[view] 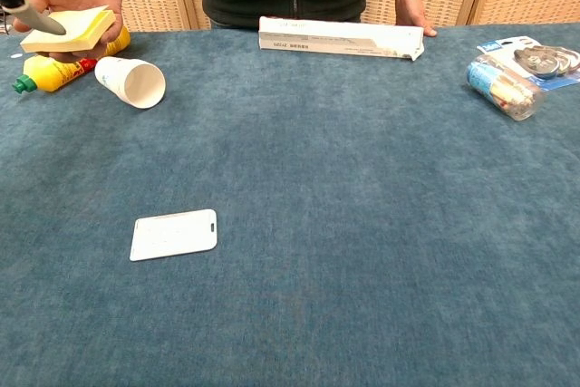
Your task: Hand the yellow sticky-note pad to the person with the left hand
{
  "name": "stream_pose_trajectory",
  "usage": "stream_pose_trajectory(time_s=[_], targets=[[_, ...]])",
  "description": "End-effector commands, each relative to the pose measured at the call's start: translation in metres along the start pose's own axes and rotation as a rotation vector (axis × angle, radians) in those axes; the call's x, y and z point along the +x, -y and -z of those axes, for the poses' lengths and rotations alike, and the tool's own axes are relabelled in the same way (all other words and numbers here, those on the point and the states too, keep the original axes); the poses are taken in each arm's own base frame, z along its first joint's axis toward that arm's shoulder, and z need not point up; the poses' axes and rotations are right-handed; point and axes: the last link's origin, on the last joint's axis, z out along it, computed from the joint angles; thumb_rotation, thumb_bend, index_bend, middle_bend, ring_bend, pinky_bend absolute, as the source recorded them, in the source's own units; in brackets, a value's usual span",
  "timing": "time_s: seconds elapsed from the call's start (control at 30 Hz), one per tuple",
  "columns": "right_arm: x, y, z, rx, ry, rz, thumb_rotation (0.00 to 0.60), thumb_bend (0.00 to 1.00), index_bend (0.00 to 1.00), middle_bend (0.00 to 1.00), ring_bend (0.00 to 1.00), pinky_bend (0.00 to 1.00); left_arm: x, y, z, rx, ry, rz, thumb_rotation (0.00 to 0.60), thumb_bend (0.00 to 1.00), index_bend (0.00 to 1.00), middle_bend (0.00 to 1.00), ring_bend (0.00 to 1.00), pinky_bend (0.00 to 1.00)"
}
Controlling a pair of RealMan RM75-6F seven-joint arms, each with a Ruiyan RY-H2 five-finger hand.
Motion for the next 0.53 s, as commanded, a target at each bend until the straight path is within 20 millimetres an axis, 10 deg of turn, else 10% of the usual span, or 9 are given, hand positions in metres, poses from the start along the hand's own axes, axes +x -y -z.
stream_pose_trajectory(time_s=[0.03, 0.53], targets=[[0.000, 0.000, 0.000, 0.001, -0.001, 0.000, 0.600, 0.00, 0.00, 0.00, 0.00, 0.00, 0.000, 0.025, 0.045, 0.037, -0.093, 0.122, 0.600, 0.00, 0.00, 0.00, 0.00, 0.07], [-0.004, 0.005, 0.002, 0.020, -0.010, 0.027, 0.600, 0.00, 0.00, 0.00, 0.00, 0.00, -0.069, 0.102, 0.165, 0.390, -0.112, 0.412, 0.600, 0.00, 0.00, 0.00, 0.00, 0.05]])
